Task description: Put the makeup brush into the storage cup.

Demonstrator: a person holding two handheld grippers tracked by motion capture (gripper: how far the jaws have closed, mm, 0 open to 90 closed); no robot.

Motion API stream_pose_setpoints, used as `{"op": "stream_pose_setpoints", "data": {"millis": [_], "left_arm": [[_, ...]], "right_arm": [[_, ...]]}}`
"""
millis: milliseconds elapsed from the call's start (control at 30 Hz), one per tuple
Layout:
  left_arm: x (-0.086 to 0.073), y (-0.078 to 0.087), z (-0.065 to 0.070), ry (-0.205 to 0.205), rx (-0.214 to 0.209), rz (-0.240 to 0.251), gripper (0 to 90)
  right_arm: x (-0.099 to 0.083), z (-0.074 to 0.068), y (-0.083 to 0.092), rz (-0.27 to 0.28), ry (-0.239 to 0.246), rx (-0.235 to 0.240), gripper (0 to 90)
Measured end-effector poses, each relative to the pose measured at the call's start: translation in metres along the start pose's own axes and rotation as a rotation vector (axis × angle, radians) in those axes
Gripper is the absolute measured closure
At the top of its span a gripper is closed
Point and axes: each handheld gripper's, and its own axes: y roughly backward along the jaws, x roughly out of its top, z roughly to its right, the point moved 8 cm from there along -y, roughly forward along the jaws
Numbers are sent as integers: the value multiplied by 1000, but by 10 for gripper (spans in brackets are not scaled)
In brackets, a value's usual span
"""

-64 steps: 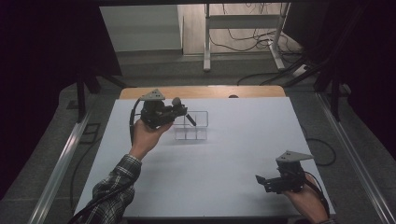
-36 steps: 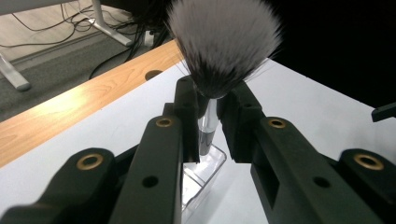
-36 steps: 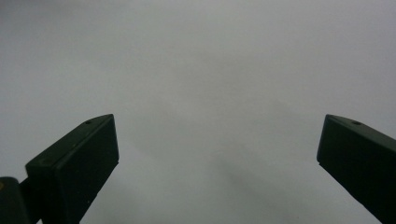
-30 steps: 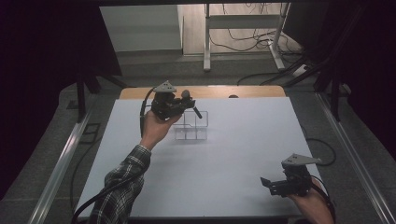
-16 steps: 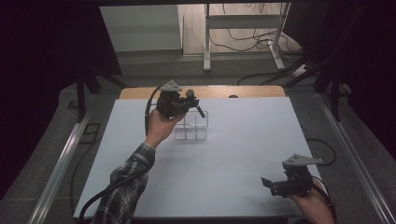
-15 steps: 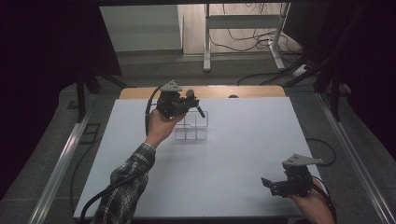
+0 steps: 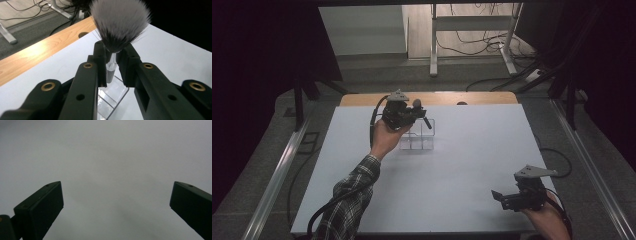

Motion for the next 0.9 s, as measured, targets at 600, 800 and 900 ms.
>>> {"op": "stream_pose_setpoints", "data": {"millis": [600, 800, 900], "left_arm": [[-16, -13, 0, 17, -5, -19, 769], [-22, -17, 0, 24, -4, -25, 769], [-24, -19, 0, 27, -4, -27, 770]], "right_arm": [[0, 0, 0, -2, 2, 0, 0], [0, 0, 0, -5, 3, 1, 0], [0, -1, 0, -5, 4, 1, 0]]}}
